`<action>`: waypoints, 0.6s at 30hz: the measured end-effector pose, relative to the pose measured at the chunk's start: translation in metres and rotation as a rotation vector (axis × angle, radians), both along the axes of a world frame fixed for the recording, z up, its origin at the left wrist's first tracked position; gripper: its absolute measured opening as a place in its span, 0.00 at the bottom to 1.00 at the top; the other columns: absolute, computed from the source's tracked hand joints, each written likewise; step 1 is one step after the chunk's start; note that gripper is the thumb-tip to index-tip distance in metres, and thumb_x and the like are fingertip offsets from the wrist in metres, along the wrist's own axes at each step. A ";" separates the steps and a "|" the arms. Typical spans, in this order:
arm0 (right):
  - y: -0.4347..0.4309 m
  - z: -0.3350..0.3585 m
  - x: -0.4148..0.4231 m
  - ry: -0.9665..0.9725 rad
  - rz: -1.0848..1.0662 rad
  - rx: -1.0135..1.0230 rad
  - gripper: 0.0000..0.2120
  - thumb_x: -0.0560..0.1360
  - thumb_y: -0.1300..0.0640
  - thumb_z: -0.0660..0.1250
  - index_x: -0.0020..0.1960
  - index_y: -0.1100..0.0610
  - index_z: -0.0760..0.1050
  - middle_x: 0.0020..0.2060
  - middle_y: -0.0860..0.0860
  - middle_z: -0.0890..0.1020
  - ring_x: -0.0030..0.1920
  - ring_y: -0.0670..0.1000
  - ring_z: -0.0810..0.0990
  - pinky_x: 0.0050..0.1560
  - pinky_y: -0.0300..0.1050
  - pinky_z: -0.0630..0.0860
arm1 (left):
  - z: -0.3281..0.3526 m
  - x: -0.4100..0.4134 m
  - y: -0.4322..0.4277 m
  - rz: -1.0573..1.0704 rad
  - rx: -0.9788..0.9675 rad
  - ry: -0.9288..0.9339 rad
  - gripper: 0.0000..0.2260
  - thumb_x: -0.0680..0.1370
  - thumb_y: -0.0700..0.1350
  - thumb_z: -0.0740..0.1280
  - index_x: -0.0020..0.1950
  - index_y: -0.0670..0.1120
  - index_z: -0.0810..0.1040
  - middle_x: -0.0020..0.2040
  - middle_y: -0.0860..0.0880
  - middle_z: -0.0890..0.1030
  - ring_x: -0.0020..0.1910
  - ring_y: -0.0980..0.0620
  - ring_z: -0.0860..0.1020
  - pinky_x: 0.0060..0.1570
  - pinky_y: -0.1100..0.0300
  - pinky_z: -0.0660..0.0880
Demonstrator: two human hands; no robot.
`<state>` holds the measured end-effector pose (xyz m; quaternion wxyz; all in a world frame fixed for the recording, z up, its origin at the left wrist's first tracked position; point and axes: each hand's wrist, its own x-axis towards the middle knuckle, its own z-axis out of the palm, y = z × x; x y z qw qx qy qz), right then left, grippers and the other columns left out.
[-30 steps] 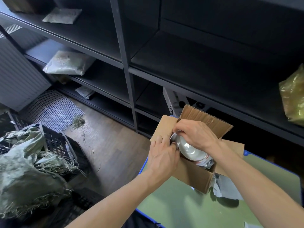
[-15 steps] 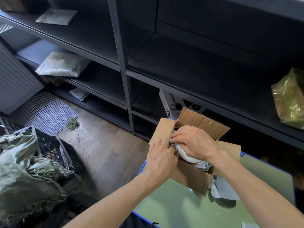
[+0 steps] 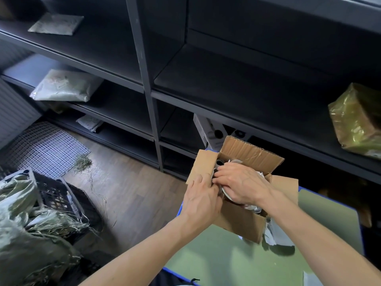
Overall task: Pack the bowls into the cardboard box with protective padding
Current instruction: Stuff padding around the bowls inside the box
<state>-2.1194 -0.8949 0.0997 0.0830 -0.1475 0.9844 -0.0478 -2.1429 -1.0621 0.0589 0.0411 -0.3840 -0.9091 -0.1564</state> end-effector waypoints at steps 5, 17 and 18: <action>-0.003 0.002 -0.006 -0.087 -0.025 0.029 0.22 0.73 0.49 0.51 0.52 0.48 0.83 0.49 0.42 0.83 0.54 0.48 0.77 0.62 0.47 0.71 | -0.002 -0.004 -0.003 -0.051 -0.016 -0.025 0.10 0.74 0.50 0.63 0.36 0.49 0.80 0.39 0.49 0.75 0.37 0.48 0.70 0.38 0.54 0.72; -0.013 -0.005 -0.010 -0.112 -0.099 0.099 0.12 0.73 0.58 0.61 0.46 0.47 0.82 0.43 0.43 0.81 0.49 0.51 0.76 0.56 0.48 0.75 | 0.000 -0.010 -0.009 -0.117 -0.047 -0.100 0.11 0.73 0.51 0.63 0.40 0.48 0.82 0.40 0.48 0.76 0.39 0.47 0.72 0.40 0.52 0.73; -0.013 -0.005 -0.008 -0.113 -0.098 0.109 0.13 0.72 0.58 0.59 0.45 0.47 0.81 0.42 0.43 0.80 0.49 0.51 0.76 0.55 0.49 0.75 | 0.001 -0.010 -0.009 -0.124 -0.047 -0.105 0.10 0.72 0.51 0.64 0.40 0.48 0.82 0.40 0.48 0.76 0.39 0.46 0.72 0.39 0.53 0.74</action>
